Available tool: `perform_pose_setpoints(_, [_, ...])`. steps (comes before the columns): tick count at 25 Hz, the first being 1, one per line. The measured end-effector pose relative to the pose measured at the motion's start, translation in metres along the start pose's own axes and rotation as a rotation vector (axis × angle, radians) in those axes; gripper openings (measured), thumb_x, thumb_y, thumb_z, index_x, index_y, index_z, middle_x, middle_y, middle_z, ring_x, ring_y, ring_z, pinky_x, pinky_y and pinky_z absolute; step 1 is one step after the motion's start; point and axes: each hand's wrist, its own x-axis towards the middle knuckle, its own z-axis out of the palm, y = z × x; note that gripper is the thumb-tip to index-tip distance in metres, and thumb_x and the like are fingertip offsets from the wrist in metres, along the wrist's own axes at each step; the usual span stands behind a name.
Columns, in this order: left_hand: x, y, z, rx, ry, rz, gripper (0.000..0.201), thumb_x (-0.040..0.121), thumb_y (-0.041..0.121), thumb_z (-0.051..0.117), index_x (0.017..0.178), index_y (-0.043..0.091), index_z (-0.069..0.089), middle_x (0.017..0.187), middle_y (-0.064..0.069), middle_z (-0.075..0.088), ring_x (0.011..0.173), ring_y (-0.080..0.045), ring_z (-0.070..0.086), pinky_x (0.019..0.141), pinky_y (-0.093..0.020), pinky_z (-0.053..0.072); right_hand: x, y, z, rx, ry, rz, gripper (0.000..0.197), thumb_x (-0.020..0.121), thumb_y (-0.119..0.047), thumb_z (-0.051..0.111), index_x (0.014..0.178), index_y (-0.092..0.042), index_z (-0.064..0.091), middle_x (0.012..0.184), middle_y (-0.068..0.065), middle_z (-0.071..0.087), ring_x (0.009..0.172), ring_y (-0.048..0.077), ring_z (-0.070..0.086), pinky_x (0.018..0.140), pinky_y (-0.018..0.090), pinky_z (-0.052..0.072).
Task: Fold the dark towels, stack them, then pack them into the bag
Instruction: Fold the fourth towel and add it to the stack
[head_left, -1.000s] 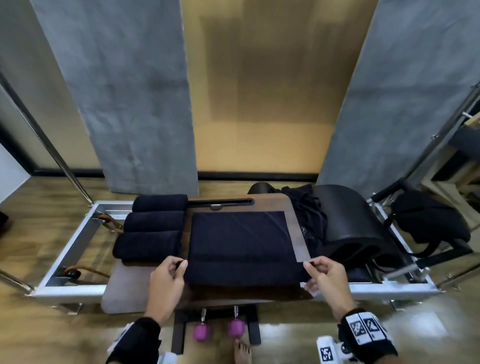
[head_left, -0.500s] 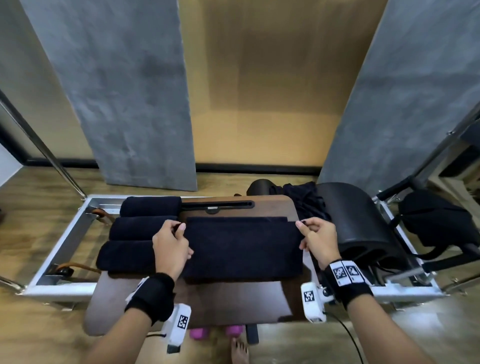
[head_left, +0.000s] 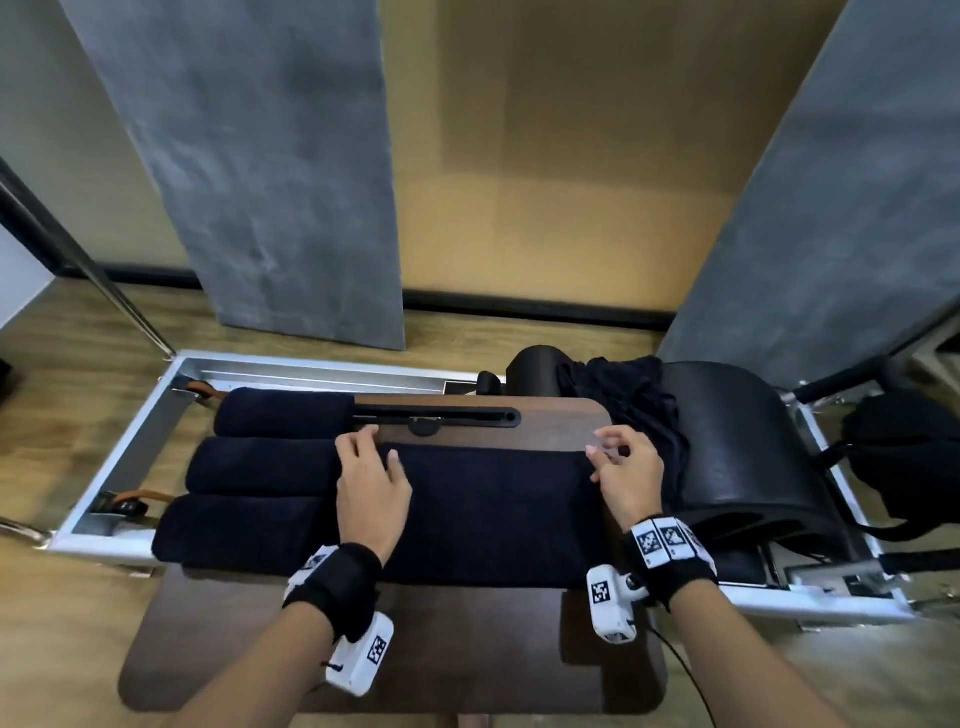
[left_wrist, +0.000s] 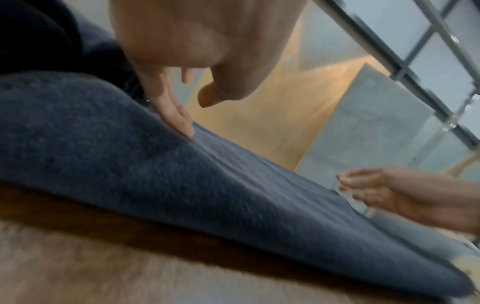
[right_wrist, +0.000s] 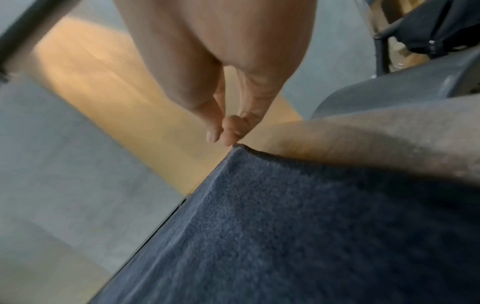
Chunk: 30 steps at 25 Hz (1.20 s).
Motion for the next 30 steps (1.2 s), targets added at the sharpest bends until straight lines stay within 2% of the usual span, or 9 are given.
perform_pose_setpoints(2, [-0.018, 0.008, 0.004, 0.055, -0.016, 0.203, 0.007, 0.103, 0.020, 0.061, 0.108, 0.015, 0.063, 0.111, -0.003, 0.055, 0.092, -0.026, 0.060, 0.080, -0.045, 0.052, -0.010, -0.003, 0.002, -0.055, -0.101, -0.125, 0.019, 0.087, 0.000, 0.077, 0.084, -0.020, 0.076, 0.086, -0.006, 0.073, 0.067, 0.012, 0.069, 0.064, 0.024, 0.056])
perform_pose_setpoints(4, [-0.038, 0.011, 0.010, 0.125, -0.143, 0.467, 0.017, 0.107, 0.025, 0.059, 0.092, 0.018, 0.064, 0.093, 0.003, 0.059, 0.090, -0.023, 0.059, 0.080, -0.044, 0.048, -0.021, -0.006, 0.003, -0.164, -0.264, -0.208, 0.020, 0.086, 0.000, 0.078, 0.082, -0.020, 0.079, 0.080, -0.010, 0.076, 0.076, 0.006, 0.070, 0.074, 0.019, 0.055])
perform_pose_setpoints(7, [-0.069, 0.009, 0.018, 0.274, -0.356, 0.707, 0.034, 0.113, 0.041, 0.040, 0.093, 0.025, 0.063, 0.093, 0.011, 0.056, 0.090, -0.015, 0.056, 0.082, -0.036, 0.043, -0.034, -0.008, -0.002, -0.350, -0.336, -0.310, 0.019, 0.087, 0.001, 0.074, 0.087, -0.017, 0.080, 0.086, -0.007, 0.076, 0.082, 0.009, 0.069, 0.083, 0.022, 0.054])
perform_pose_setpoints(11, [-0.079, 0.005, 0.012, 0.436, -0.339, 0.645, 0.040, 0.112, 0.046, 0.027, 0.103, 0.028, 0.061, 0.103, 0.012, 0.057, 0.099, -0.014, 0.055, 0.090, -0.036, 0.041, -0.071, -0.002, -0.019, -0.496, -0.348, -0.310, 0.019, 0.085, -0.002, 0.067, 0.083, -0.017, 0.080, 0.088, -0.003, 0.076, 0.086, 0.015, 0.067, 0.088, 0.031, 0.054])
perform_pose_setpoints(15, [-0.085, 0.001, 0.000, 0.538, -0.368, 0.576, 0.029, 0.111, 0.036, 0.033, 0.115, 0.025, 0.059, 0.122, 0.008, 0.057, 0.118, -0.016, 0.056, 0.112, -0.042, 0.035, -0.143, 0.008, -0.022, -0.509, -0.535, -0.401, 0.017, 0.080, -0.008, 0.067, 0.082, -0.020, 0.080, 0.085, -0.008, 0.077, 0.085, 0.012, 0.068, 0.085, 0.031, 0.054])
perform_pose_setpoints(19, [-0.111, -0.014, -0.010, 0.548, -0.474, 0.536, 0.045, 0.112, 0.031, 0.035, 0.154, 0.019, 0.046, 0.169, 0.004, 0.033, 0.159, -0.015, 0.022, 0.129, -0.050, 0.014, -0.217, 0.019, -0.008, -0.335, -0.684, -0.536, 0.026, 0.085, -0.006, 0.069, 0.102, -0.022, 0.080, 0.102, -0.012, 0.072, 0.097, 0.004, 0.062, 0.089, 0.015, 0.047])
perform_pose_setpoints(21, [-0.132, -0.026, -0.017, 0.466, -0.483, 0.579, 0.052, 0.113, 0.038, 0.034, 0.161, 0.018, 0.039, 0.173, 0.004, 0.024, 0.163, -0.014, 0.010, 0.130, -0.052, 0.011, -0.236, 0.026, -0.007, -0.306, -0.655, -0.568, 0.030, 0.087, -0.006, 0.070, 0.113, -0.021, 0.076, 0.113, -0.012, 0.065, 0.108, 0.004, 0.056, 0.097, 0.015, 0.043])
perform_pose_setpoints(27, [-0.193, -0.077, -0.046, 0.374, -0.556, 0.679, 0.079, 0.104, 0.069, 0.043, 0.165, 0.021, 0.030, 0.176, 0.005, 0.014, 0.163, -0.011, 0.002, 0.132, -0.050, 0.008, -0.265, 0.041, -0.006, -0.498, -0.507, -0.687, 0.053, 0.086, -0.029, 0.079, 0.134, -0.024, 0.059, 0.133, -0.006, 0.051, 0.125, 0.014, 0.048, 0.107, 0.029, 0.042])
perform_pose_setpoints(30, [-0.196, -0.086, -0.057, 0.390, -0.593, 0.685, 0.067, 0.105, 0.038, 0.058, 0.164, 0.022, 0.029, 0.177, 0.007, 0.008, 0.163, -0.009, -0.002, 0.132, -0.047, 0.011, -0.271, 0.044, 0.000, -0.621, -0.450, -0.710, 0.063, 0.081, -0.025, 0.080, 0.136, -0.026, 0.049, 0.134, -0.006, 0.047, 0.125, 0.016, 0.046, 0.104, 0.033, 0.044])
